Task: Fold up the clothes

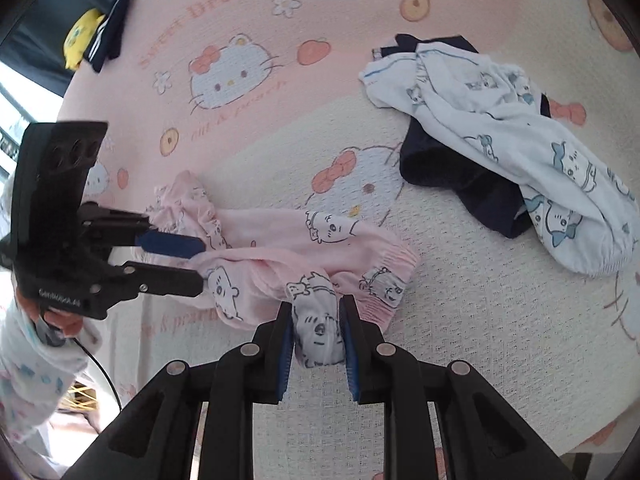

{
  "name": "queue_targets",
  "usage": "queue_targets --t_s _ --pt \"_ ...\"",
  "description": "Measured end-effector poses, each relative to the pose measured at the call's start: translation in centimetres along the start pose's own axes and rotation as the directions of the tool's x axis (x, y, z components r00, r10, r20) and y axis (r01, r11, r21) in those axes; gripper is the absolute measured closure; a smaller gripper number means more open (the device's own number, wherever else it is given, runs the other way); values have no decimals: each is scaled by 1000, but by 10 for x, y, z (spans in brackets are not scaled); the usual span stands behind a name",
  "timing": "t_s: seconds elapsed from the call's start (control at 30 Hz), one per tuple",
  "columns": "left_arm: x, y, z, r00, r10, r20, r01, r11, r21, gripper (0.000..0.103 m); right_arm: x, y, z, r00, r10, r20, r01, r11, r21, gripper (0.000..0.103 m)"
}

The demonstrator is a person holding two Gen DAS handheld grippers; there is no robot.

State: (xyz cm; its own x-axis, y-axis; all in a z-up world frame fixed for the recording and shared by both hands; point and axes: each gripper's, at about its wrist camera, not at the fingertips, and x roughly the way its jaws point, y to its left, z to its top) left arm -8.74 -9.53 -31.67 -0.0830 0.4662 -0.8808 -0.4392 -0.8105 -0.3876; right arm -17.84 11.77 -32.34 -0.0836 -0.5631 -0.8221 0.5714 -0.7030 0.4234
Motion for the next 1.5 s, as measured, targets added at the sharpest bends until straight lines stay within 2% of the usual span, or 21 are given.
queue_targets --t_s 0.13,0.4,0.57,0.6,0.67,0.8,0.93,1.07,1.2,1.27,1.3,1.33,1.4,1.5 --pt "6 8 11 1000 14 -13 -14 1000 -27 59 0 1 3 1000 -22 -3 22 1000 -3 82" --pt "31 17 32 997 -50 -59 45 995 -90 59 4 -9 12 999 -38 -4 38 997 61 82" --pt "44 25 31 998 -51 -35 43 980 -195 61 10 -17 15 996 -84 -16 85 990 116 80" --pt "44 27 30 999 -43 -27 37 976 -214 67 12 -19 15 996 -91 -19 92 987 133 79" --pt "42 29 30 1000 -19 8 20 973 -230 73 12 -22 15 995 -100 -20 102 983 152 76" --pt "38 36 31 1000 19 17 -14 967 -254 74 10 -30 16 993 -112 -36 117 974 194 55" --pt "38 42 33 995 96 -2 -94 965 -247 74 0 -34 18 993 -115 -34 120 964 238 54" --pt "40 42 31 990 143 -16 -143 965 -218 74 -13 -23 18 986 -165 -12 164 969 184 54" --pt "44 39 29 982 187 -28 -189 965 -183 74 -6 -17 8 979 -197 -55 203 969 139 55" --pt "45 38 30 979 203 -28 -205 964 -169 74 0 -21 5 980 -192 -56 199 966 163 77" --pt "44 37 31 977 211 -33 -214 964 -158 74 4 -25 5 982 -179 -58 186 964 188 82" --pt "44 36 32 975 218 -37 -221 964 -150 74 9 -31 6 984 -169 -65 179 959 222 82" --pt "40 38 35 977 211 -38 -215 961 -174 73 16 -43 7 984 -156 -84 174 940 294 82" --pt "25 52 37 987 158 -40 -162 944 -286 73 10 -40 11 975 -192 -109 216 930 297 82"
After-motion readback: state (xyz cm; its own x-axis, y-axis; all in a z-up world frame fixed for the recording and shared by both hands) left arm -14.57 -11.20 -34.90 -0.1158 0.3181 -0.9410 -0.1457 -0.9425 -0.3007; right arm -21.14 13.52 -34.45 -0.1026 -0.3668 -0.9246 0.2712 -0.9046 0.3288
